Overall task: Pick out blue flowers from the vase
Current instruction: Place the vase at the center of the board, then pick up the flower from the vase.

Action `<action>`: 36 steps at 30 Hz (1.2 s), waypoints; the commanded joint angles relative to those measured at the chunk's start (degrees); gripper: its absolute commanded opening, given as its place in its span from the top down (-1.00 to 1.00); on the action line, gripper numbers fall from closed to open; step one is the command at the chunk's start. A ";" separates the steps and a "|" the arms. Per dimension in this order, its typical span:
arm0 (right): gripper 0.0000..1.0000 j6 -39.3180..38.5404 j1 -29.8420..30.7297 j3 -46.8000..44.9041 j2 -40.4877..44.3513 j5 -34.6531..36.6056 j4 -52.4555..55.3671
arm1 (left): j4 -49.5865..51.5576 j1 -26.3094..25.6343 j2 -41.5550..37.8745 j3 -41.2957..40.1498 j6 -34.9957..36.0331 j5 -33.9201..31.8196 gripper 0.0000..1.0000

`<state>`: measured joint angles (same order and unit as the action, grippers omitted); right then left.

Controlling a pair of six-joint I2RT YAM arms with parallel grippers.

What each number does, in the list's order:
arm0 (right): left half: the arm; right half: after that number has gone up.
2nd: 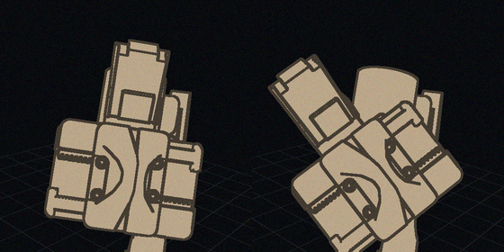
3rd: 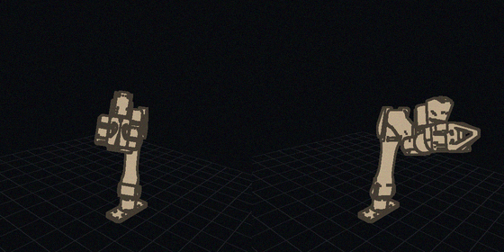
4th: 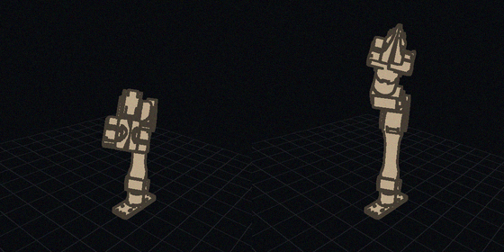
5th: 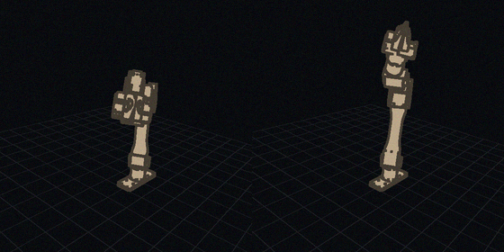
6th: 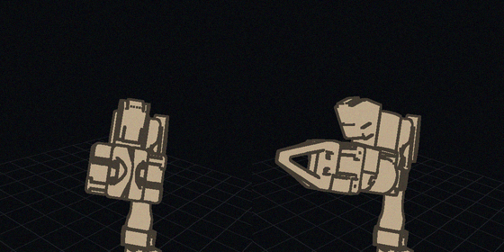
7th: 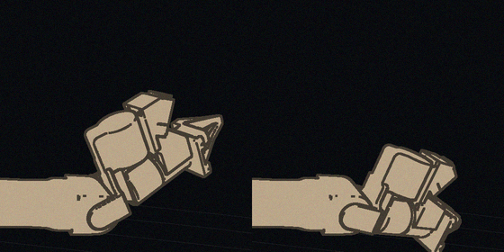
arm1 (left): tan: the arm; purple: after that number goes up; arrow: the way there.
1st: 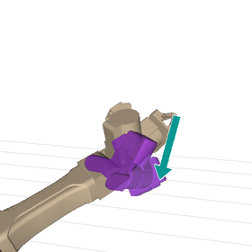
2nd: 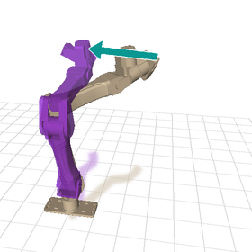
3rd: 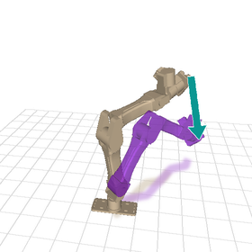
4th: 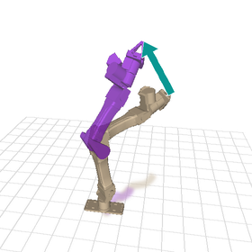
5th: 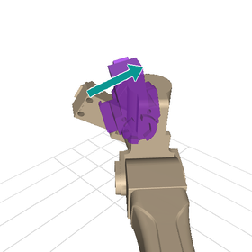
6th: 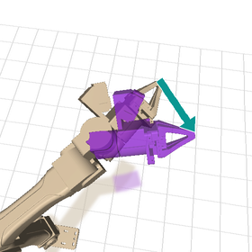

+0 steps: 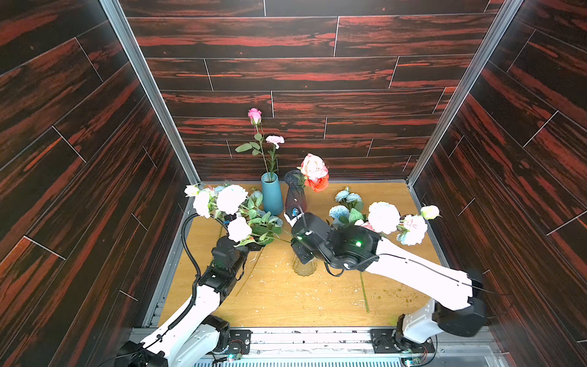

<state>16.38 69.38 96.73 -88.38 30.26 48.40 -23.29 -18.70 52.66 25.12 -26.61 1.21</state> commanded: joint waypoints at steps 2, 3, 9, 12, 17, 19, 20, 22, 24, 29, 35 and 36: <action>0.25 -4.37 -0.15 -3.41 2.24 -1.75 -9.27 | -2.63 0.24 -1.45 2.81 -0.81 5.49 -0.58; 0.26 -4.80 -0.73 -4.07 2.45 -2.30 -10.21 | -2.93 0.25 -1.36 2.91 -1.21 5.97 -0.58; 0.30 -6.27 -5.89 -9.03 4.31 -11.40 -17.50 | -5.77 0.29 0.19 2.99 -3.51 8.01 -0.58; 0.30 -7.01 -8.13 -11.42 5.01 -15.53 -20.51 | -6.39 0.22 0.58 3.34 -4.38 9.12 -0.59; 0.25 -7.87 -11.82 -15.82 5.85 -23.20 -26.05 | -7.30 0.15 0.68 4.03 -6.06 11.41 -0.59; 0.25 -8.09 -12.51 -16.82 5.85 -25.34 -27.40 | -7.47 0.08 0.60 4.32 -6.50 12.20 -0.59; 0.25 -8.54 -12.69 -17.30 5.81 -26.77 -28.10 | -7.47 0.07 0.51 4.38 -6.69 12.44 -0.59; 0.25 -9.30 -12.70 -18.05 5.67 -29.33 -29.24 | -7.47 0.07 0.34 4.49 -7.00 12.86 -0.59; 0.25 -9.99 -12.70 -18.75 5.54 -31.15 -30.37 | -7.39 0.07 0.17 4.67 -7.18 13.11 -0.59; 0.28 -11.06 -12.78 -18.86 3.80 -30.67 -31.51 | -7.91 -0.08 0.24 4.98 -7.84 14.25 -0.59; 0.32 -11.93 -13.28 -18.86 1.41 -30.22 -34.00 | -8.00 -0.52 0.33 5.37 -7.91 14.97 -0.59; 0.32 -12.14 -13.38 -18.80 1.07 -30.45 -34.31 | -8.00 -0.56 0.33 5.46 -7.93 15.06 -0.59</action>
<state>5.30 56.45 78.11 -85.62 0.71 16.23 -29.65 -18.98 53.52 28.73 -34.54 15.11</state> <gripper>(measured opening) 0.342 0.793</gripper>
